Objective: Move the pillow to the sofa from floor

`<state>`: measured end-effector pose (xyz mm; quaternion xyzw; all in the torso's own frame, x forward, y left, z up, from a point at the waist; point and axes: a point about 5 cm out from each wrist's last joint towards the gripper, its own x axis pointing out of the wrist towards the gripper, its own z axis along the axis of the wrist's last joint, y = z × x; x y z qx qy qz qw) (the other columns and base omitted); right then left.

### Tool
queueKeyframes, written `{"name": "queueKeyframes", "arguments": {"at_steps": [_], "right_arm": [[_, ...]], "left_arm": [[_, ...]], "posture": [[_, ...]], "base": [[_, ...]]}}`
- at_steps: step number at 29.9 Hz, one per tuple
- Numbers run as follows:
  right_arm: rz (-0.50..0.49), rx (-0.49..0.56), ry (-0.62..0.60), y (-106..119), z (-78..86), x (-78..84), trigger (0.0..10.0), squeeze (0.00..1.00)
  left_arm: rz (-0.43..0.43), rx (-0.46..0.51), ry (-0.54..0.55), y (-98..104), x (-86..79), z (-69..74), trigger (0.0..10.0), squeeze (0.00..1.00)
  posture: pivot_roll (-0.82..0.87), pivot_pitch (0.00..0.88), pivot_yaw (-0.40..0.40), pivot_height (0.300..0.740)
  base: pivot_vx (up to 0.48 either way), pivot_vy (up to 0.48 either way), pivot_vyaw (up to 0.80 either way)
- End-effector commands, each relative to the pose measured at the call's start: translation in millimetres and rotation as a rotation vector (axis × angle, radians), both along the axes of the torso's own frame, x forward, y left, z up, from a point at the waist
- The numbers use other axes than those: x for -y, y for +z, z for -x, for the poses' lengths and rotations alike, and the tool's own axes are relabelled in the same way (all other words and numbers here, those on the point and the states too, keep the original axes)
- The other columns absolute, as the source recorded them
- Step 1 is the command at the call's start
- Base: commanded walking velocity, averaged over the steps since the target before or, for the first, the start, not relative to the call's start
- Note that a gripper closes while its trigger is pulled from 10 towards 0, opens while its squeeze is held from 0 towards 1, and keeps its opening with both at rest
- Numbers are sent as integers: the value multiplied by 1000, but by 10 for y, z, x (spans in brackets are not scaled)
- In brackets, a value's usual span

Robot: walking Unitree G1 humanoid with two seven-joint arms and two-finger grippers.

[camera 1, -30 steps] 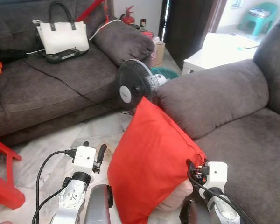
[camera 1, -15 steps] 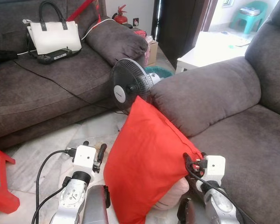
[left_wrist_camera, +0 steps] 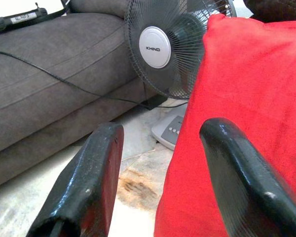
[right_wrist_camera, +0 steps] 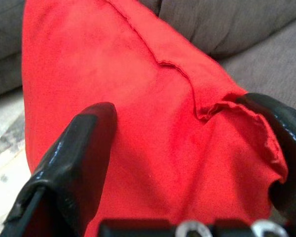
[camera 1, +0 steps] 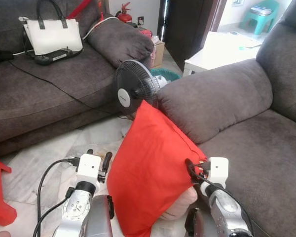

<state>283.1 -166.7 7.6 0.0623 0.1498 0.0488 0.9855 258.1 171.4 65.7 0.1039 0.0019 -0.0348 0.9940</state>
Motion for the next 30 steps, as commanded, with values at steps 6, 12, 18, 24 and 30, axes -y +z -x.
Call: {"name": "queueKeyframes", "arguments": {"at_steps": [6,12,18,24,30], "right_arm": [[-25,-82,1,-75,-13,-46,10000,0],[-25,-102,4,-91,-22,-63,10000,0],[-43,-142,16,-127,-18,-103,10000,0],[-65,-219,21,-189,0,-120,10000,0],[23,-309,127,-265,48,-154,0,0]], "left_arm": [[0,-11,28,-5,-33,59,10000,0],[3,-19,34,-17,-21,98,10000,0],[5,-34,36,-31,-22,117,10000,0],[6,-49,31,-45,-19,124,10000,0],[7,-56,26,-48,-7,120,10000,0]], "posture": [[221,54,-128,526],[229,64,-137,526],[232,69,-139,526],[233,72,-141,526],[233,70,-145,526]], "base": [[0,0,0],[0,0,0],[0,0,0],[0,0,0],[0,0,0]]}}
